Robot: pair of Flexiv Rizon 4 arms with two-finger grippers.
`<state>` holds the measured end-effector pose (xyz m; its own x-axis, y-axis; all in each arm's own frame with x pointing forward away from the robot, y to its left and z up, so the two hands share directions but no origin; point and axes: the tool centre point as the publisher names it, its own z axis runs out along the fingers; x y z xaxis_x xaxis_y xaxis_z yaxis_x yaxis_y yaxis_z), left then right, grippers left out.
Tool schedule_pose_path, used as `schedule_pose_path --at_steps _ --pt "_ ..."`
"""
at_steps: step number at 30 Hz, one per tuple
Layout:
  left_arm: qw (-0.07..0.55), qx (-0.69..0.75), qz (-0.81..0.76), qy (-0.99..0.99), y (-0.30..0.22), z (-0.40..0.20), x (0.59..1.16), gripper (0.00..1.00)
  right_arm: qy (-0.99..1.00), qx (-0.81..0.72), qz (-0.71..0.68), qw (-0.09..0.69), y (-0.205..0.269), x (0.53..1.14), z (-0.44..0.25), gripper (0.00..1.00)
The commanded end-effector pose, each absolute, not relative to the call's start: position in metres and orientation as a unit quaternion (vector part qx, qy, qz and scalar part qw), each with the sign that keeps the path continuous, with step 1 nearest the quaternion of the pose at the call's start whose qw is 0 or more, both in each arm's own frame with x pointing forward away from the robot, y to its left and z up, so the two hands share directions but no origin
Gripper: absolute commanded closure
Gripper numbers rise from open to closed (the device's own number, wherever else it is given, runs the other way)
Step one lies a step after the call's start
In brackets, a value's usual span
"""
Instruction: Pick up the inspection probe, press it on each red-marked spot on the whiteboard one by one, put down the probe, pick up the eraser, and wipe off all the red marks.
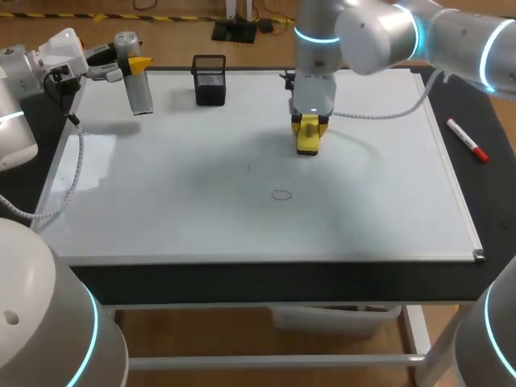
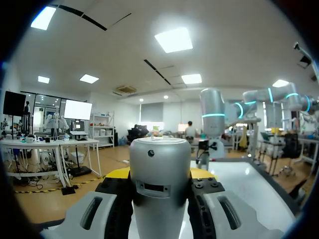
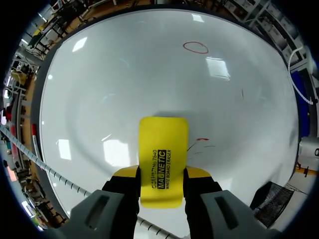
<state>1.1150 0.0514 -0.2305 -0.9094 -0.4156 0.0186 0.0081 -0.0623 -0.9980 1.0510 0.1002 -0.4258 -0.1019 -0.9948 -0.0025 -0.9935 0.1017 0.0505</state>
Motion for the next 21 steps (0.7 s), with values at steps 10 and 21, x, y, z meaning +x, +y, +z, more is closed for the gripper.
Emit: schedule_pose_path --at_steps 10,21 --pt "0.151 -0.153 -0.713 0.668 0.051 -0.23 1.115 1.0 -0.708 0.706 -0.006 -0.01 0.147 1.055 -0.395 1.0" --pt "0.151 -0.153 -0.713 0.668 0.051 -0.23 1.115 1.0 -0.674 0.738 -0.014 -0.006 0.187 1.042 -0.421 1.0"
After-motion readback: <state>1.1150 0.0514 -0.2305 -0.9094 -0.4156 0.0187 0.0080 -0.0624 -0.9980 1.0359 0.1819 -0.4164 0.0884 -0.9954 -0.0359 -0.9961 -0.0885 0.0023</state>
